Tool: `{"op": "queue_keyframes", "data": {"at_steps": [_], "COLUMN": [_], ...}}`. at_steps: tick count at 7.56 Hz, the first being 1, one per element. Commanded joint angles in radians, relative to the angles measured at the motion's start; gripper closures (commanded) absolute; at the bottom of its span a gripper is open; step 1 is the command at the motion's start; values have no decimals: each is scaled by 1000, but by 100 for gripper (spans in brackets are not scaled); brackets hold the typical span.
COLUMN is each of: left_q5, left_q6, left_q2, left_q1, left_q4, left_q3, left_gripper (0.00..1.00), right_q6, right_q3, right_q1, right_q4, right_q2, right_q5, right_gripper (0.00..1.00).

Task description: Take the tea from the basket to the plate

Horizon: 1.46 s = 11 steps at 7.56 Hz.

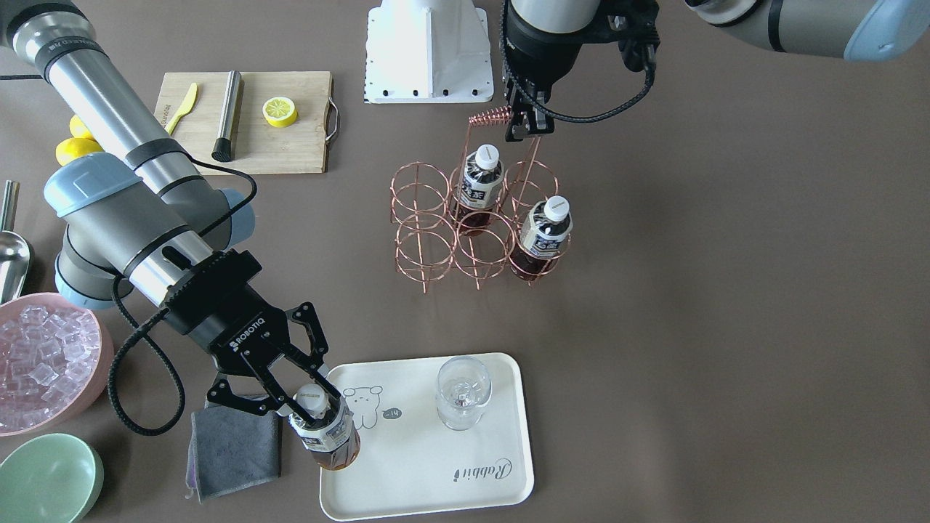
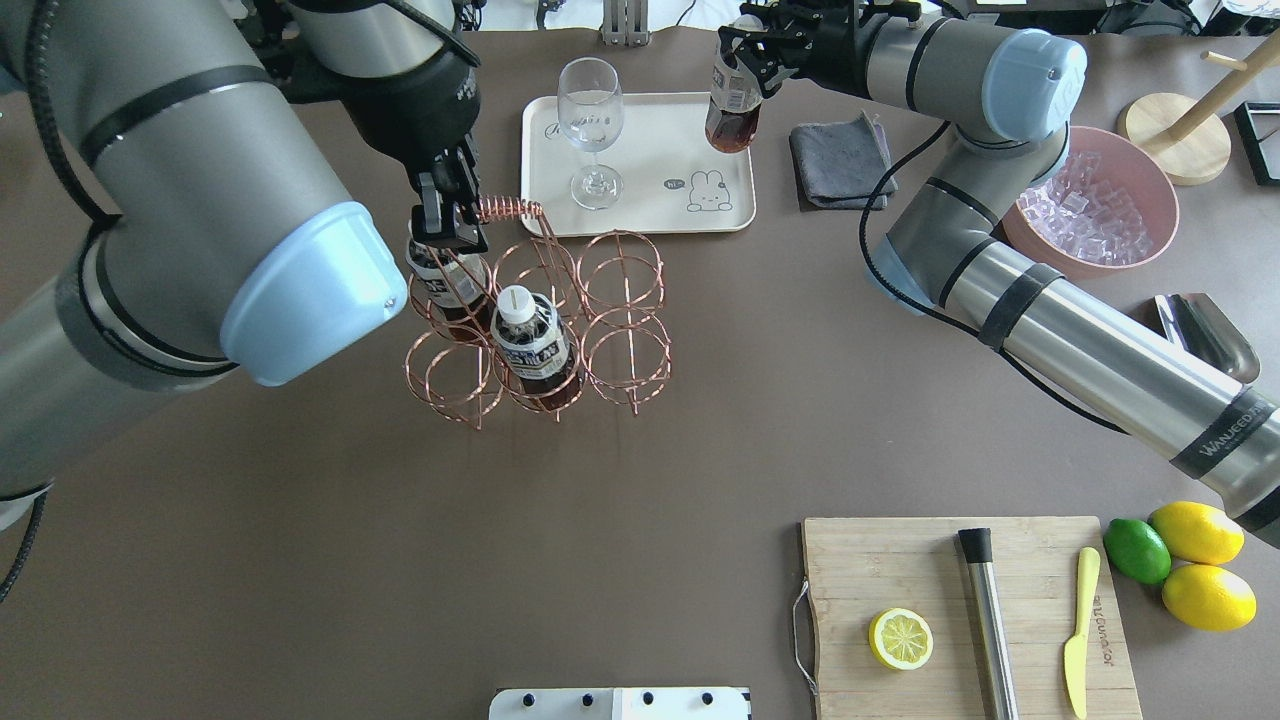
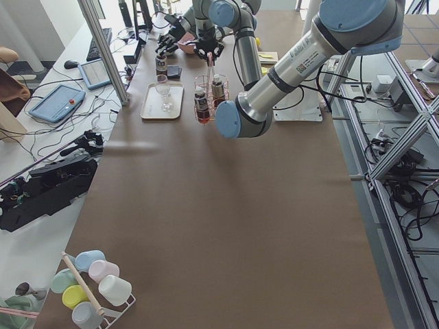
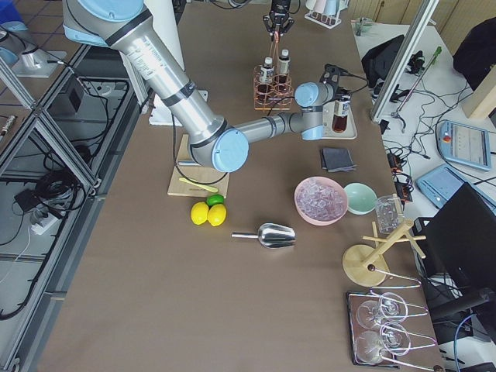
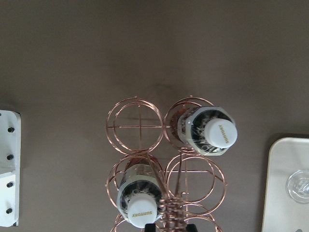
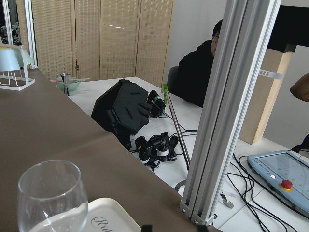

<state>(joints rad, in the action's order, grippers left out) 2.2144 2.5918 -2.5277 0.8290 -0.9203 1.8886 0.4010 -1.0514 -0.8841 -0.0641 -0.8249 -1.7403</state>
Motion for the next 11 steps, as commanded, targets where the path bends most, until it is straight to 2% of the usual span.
{"op": "queue_keyframes", "data": {"at_steps": [1,3,5,7,8,9,10,11], "left_q5": [59,59,48,51,54,53,51,51], "left_q6": [-216,-390,-564,-806,-938,-978,-989,-1016], "left_q2": [6,114,185,295,363,391,394,391], "left_q1": [163,270,347,490,522,551,580,588], "left_q4": [186,207,209,202,161,99,36,-4], "left_q3": [38,40,24,15,-21,-87,-158,-252], "left_gripper": [100,100,100,100,100,100,100,100], "right_q6": [4,9,9,9,9,9,9,18], "right_q3": [19,51,53,53,53,51,45,44], "right_q1": [42,75,85,88,86,86,82,82], "right_q4": [6,61,64,66,64,64,64,64], "right_q2": [12,10,12,9,9,7,10,9], "right_q5": [59,94,96,96,96,96,96,94], "right_gripper": [100,100,100,100,100,69,19,0]}}
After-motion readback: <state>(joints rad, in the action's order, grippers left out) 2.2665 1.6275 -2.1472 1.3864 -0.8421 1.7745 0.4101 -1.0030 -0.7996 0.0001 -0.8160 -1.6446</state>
